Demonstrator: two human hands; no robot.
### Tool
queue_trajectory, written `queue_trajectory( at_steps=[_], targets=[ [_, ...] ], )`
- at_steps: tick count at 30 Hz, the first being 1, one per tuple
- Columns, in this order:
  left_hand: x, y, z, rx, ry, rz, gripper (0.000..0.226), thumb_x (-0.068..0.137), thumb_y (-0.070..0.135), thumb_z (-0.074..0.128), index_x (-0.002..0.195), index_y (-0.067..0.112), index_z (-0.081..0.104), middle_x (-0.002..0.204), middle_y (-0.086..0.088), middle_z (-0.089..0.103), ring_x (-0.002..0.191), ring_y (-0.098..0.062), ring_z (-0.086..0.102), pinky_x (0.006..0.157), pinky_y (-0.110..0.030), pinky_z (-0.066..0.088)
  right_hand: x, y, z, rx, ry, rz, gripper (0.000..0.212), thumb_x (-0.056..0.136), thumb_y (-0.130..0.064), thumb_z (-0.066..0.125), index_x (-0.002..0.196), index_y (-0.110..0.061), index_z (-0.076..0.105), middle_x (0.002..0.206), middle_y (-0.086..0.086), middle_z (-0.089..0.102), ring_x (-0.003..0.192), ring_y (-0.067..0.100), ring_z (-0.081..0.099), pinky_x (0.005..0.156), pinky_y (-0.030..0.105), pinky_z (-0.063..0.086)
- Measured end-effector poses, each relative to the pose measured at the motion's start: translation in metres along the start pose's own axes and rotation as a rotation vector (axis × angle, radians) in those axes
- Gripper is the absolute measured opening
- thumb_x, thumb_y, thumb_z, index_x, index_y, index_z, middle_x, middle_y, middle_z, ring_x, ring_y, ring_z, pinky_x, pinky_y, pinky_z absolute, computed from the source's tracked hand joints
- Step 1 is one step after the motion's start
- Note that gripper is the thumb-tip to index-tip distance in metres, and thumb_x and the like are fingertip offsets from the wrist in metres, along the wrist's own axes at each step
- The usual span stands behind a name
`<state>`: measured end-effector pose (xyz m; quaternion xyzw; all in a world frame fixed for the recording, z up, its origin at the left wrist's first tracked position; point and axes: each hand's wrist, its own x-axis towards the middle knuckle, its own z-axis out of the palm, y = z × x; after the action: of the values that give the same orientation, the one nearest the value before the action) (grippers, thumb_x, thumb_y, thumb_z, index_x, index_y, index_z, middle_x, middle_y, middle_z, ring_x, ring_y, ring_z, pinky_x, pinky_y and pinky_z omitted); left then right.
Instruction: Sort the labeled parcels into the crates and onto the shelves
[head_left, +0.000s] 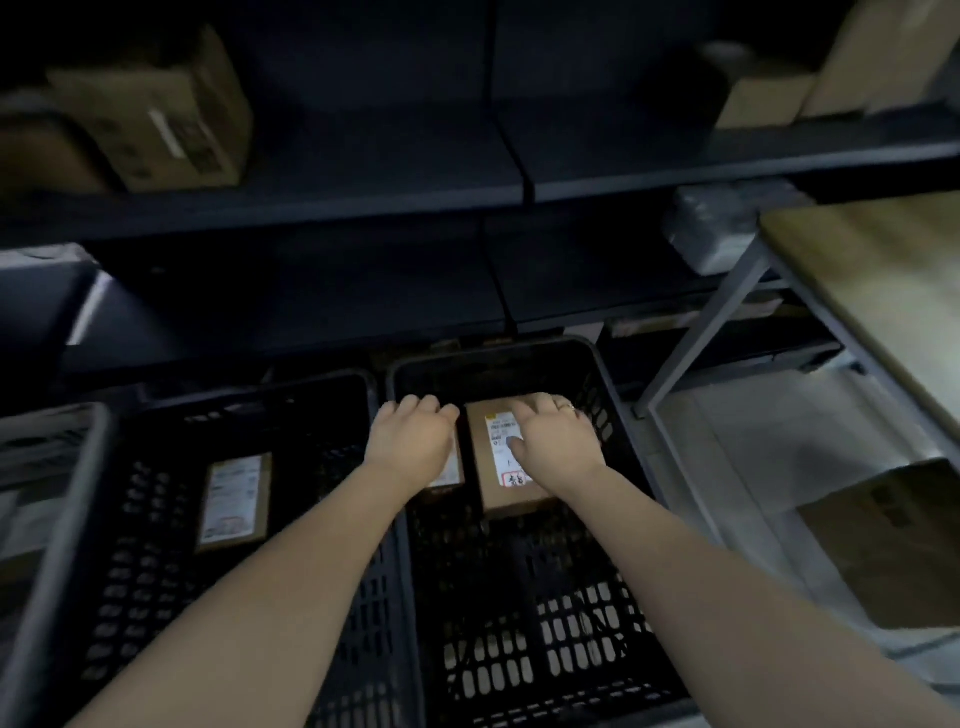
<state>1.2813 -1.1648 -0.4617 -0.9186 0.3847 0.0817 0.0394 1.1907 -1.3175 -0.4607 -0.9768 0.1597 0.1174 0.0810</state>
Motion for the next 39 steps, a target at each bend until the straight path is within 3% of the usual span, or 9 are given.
queue_trajectory(
  at_steps=[4,11,17,22,25,32,37,39],
  targets=[
    [-0.059,-0.018,-0.049,0.039,0.097,-0.08,0.035,0.097,0.03,0.041,0.131,0.022,0.045,0.123,-0.001,0.052,0.117,-0.022,0.045,0.094,-0.033,0.035,-0.024,-0.039,-0.044,-0.061,0.124,-0.162,0.05,0.1,-0.037,0.041,0.147,-0.02,0.032,0.141,0.008,0.042,0.131,0.032,0.036,0.104,0.043,0.034],
    [-0.223,-0.053,-0.135,0.113,0.268,-0.388,0.032,0.096,0.036,0.042,0.125,0.024,0.047,0.119,0.001,0.055,0.115,-0.022,0.048,0.093,-0.035,0.037,-0.1,-0.143,-0.118,-0.059,0.357,-0.559,0.049,0.099,-0.042,0.043,0.144,-0.023,0.039,0.138,0.004,0.046,0.128,0.029,0.04,0.1,0.041,0.035],
    [-0.43,-0.089,-0.214,0.217,0.404,-0.675,0.024,0.097,0.036,0.04,0.115,0.023,0.051,0.111,0.002,0.059,0.108,-0.022,0.053,0.085,-0.036,0.038,-0.201,-0.291,-0.177,0.021,0.551,-0.993,0.038,0.093,-0.039,0.057,0.125,-0.019,0.06,0.118,0.006,0.062,0.111,0.033,0.055,0.086,0.043,0.045],
    [-0.624,-0.103,-0.243,0.374,0.429,-0.961,0.025,0.096,0.037,0.042,0.113,0.022,0.052,0.111,0.002,0.06,0.107,-0.022,0.054,0.083,-0.035,0.039,-0.325,-0.43,-0.2,0.087,0.673,-1.324,0.034,0.086,-0.034,0.062,0.113,-0.015,0.067,0.103,0.009,0.066,0.097,0.036,0.061,0.074,0.044,0.049],
    [-0.743,-0.098,-0.247,0.446,0.418,-1.116,0.027,0.096,0.037,0.043,0.118,0.024,0.052,0.114,0.003,0.06,0.11,-0.021,0.054,0.085,-0.034,0.039,-0.417,-0.512,-0.196,0.172,0.703,-1.491,0.033,0.076,-0.033,0.067,0.103,-0.014,0.071,0.093,0.008,0.068,0.086,0.035,0.064,0.066,0.041,0.051],
    [-0.995,-0.062,-0.248,0.579,0.349,-1.428,0.025,0.095,0.037,0.041,0.113,0.024,0.051,0.11,0.002,0.059,0.106,-0.023,0.054,0.083,-0.035,0.04,-0.632,-0.651,-0.163,0.359,0.625,-1.796,0.032,0.083,-0.029,0.071,0.11,-0.014,0.068,0.101,0.009,0.068,0.097,0.035,0.062,0.076,0.045,0.051],
    [-1.112,-0.038,-0.236,0.581,0.326,-1.594,0.029,0.096,0.037,0.04,0.12,0.025,0.05,0.113,0.004,0.058,0.108,-0.02,0.053,0.085,-0.034,0.039,-0.736,-0.717,-0.139,0.351,0.592,-1.957,0.03,0.082,-0.029,0.071,0.109,-0.014,0.068,0.1,0.007,0.068,0.094,0.032,0.064,0.073,0.043,0.052],
    [-1.146,-0.032,-0.231,0.603,0.326,-1.637,0.027,0.096,0.036,0.04,0.118,0.024,0.051,0.112,0.003,0.058,0.107,-0.02,0.053,0.084,-0.033,0.038,-0.771,-0.741,-0.13,0.352,0.573,-2.003,0.03,0.088,-0.03,0.064,0.113,-0.014,0.065,0.108,0.008,0.065,0.103,0.033,0.059,0.079,0.044,0.049]
  ],
)
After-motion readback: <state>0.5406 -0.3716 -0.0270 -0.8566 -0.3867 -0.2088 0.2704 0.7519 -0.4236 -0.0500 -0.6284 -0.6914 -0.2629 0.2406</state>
